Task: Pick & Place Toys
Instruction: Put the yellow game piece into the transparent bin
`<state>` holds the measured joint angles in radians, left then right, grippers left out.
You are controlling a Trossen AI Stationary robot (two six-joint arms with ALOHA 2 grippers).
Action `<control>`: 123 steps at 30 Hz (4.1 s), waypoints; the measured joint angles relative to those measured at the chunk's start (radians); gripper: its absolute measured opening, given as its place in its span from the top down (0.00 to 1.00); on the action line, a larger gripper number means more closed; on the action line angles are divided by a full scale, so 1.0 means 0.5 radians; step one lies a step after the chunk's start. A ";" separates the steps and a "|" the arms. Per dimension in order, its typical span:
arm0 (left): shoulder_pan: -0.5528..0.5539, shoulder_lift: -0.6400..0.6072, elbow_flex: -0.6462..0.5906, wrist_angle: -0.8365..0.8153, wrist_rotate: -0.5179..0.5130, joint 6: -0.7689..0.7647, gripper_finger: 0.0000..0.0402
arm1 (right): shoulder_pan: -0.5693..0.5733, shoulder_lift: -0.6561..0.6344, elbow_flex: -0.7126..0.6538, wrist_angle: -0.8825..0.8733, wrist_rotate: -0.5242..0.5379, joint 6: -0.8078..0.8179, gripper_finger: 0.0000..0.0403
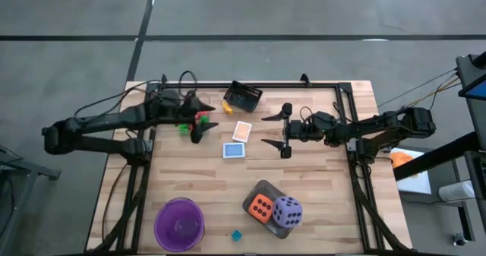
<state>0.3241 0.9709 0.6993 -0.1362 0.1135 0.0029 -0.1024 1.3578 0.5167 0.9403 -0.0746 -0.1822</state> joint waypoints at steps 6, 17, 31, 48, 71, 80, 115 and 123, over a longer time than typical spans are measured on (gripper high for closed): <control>0.000 -0.375 -0.359 0.161 0.002 -0.002 0.32 | -0.022 0.350 0.304 -0.039 0.000 0.024 0.16; 0.005 -0.905 -0.595 0.136 -0.018 0.018 0.44 | -0.235 0.950 1.169 -0.841 -0.001 0.349 0.16; 0.006 -0.979 -0.595 0.022 -0.025 0.040 0.46 | -0.317 1.634 2.174 -1.998 0.119 0.563 0.16; 0.009 -0.979 -0.595 0.035 -0.033 0.000 0.46 | -0.426 1.704 2.279 -2.343 0.178 0.810 0.16; 0.001 -0.902 -0.596 -0.059 -0.032 -0.058 0.46 | -0.134 1.030 1.201 -0.403 -0.210 0.393 0.50; -0.118 -0.190 -0.498 0.124 -0.023 0.010 0.46 | -0.121 0.442 0.518 -0.319 -0.227 0.388 0.57; 0.005 1.758 1.157 -0.951 -0.543 0.680 0.14 | -0.131 -0.177 -0.325 -0.295 -0.053 0.054 0.57; 0.181 1.758 1.143 -0.902 -0.355 0.667 0.17 | -0.131 -0.177 -0.325 -0.295 -0.054 0.000 0.57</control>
<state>0.4144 1.8500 1.2709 -0.5872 -0.0641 0.3367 -0.1680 1.2694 0.3542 0.7929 -0.1017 -0.1822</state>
